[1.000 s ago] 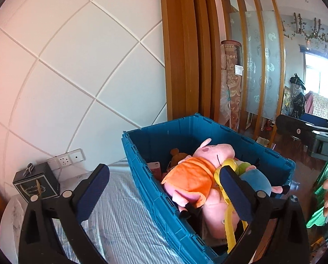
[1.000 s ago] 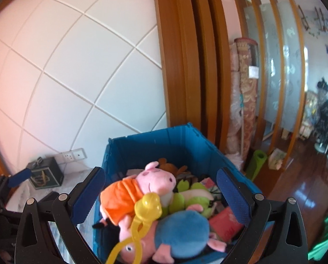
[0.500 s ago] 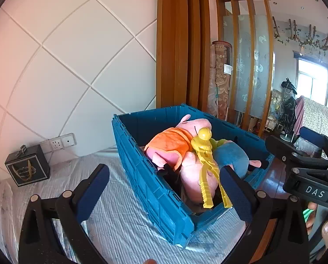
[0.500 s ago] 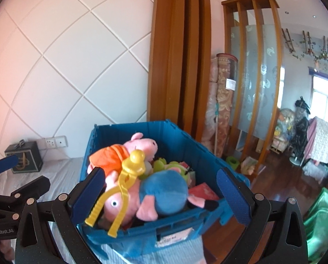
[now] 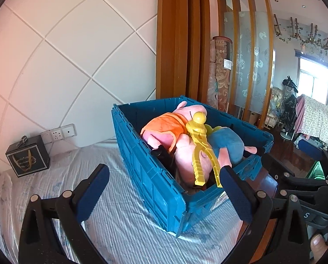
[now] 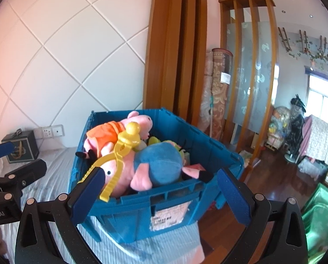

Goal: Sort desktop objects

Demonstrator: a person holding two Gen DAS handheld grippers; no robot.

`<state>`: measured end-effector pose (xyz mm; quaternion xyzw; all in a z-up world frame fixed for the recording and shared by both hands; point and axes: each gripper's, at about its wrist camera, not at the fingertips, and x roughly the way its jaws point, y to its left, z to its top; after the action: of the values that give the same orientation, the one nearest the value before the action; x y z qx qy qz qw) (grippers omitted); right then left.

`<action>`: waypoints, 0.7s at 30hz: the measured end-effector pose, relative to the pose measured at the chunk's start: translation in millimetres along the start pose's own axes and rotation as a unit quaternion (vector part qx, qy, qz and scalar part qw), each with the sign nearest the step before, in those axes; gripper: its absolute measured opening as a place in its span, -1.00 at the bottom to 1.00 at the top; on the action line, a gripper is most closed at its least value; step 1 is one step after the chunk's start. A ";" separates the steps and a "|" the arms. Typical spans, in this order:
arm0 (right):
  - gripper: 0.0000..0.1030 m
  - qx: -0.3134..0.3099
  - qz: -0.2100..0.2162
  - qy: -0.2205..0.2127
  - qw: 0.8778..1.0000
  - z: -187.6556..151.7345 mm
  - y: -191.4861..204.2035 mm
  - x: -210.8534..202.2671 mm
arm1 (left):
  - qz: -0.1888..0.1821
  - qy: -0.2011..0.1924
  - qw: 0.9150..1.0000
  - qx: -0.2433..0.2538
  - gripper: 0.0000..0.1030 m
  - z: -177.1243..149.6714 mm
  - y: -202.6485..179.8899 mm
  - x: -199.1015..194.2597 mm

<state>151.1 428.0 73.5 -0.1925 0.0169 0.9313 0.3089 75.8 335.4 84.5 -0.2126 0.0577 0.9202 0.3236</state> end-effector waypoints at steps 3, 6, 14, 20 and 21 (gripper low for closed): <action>1.00 0.004 -0.001 0.006 1.000 -5.3 -2.8 1.4 | 0.003 0.002 1.000 0.004 0.98 -2.6 -3.4 0.8; 1.00 0.007 -0.001 0.010 1.000 -8.8 -5.2 1.0 | 0.000 0.012 1.000 0.000 0.98 -8.2 -4.0 2.5; 1.00 0.003 -0.007 0.034 0.999 -24.1 -8.4 7.9 | 0.002 0.029 1.000 0.009 0.98 -22.4 -7.1 11.4; 1.00 0.008 -0.013 0.039 0.999 -26.2 -11.3 11.2 | -0.011 0.035 0.999 0.005 0.98 -24.6 -6.0 16.0; 1.00 0.007 -0.014 0.040 0.999 -26.2 -11.2 11.9 | -0.012 0.035 0.999 0.006 0.98 -25.2 -6.5 16.5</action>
<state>158.0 439.9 45.9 -0.2275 0.0334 0.9183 0.3223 77.2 343.7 54.9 -0.2436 0.0725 0.9077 0.3338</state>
